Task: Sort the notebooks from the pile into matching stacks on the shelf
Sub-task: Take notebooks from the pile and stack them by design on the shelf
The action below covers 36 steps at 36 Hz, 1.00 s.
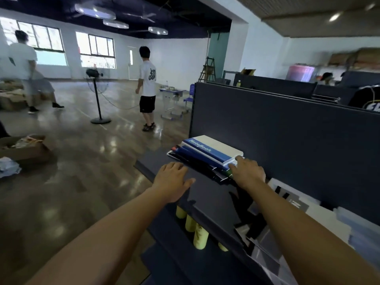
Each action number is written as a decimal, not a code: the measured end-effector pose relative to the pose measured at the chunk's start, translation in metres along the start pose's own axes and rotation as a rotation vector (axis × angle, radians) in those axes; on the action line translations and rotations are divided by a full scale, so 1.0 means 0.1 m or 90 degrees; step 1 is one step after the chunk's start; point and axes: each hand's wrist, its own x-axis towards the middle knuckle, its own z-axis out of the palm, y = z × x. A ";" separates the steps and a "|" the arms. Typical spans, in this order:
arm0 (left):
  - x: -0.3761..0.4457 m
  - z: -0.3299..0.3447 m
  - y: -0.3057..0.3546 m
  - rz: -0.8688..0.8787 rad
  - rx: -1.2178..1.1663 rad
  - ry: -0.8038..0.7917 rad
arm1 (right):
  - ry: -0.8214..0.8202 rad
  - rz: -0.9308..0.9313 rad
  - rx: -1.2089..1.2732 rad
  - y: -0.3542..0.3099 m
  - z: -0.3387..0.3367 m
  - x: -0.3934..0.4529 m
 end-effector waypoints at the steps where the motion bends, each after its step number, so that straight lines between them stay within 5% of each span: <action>1: 0.10 0.00 -0.01 0.001 -0.003 0.004 | -0.004 0.000 0.001 -0.01 0.01 0.07; 22: 1.20 0.10 -0.20 0.120 -0.061 0.067 | -0.062 0.023 -0.008 -0.21 0.02 0.71; 32: 1.36 0.14 -0.25 0.159 -0.094 0.093 | 0.057 -0.116 -0.181 -0.40 0.00 0.70; 36: 1.39 0.11 -0.26 0.169 -0.104 0.101 | 0.010 -0.048 -0.060 -0.35 0.08 0.80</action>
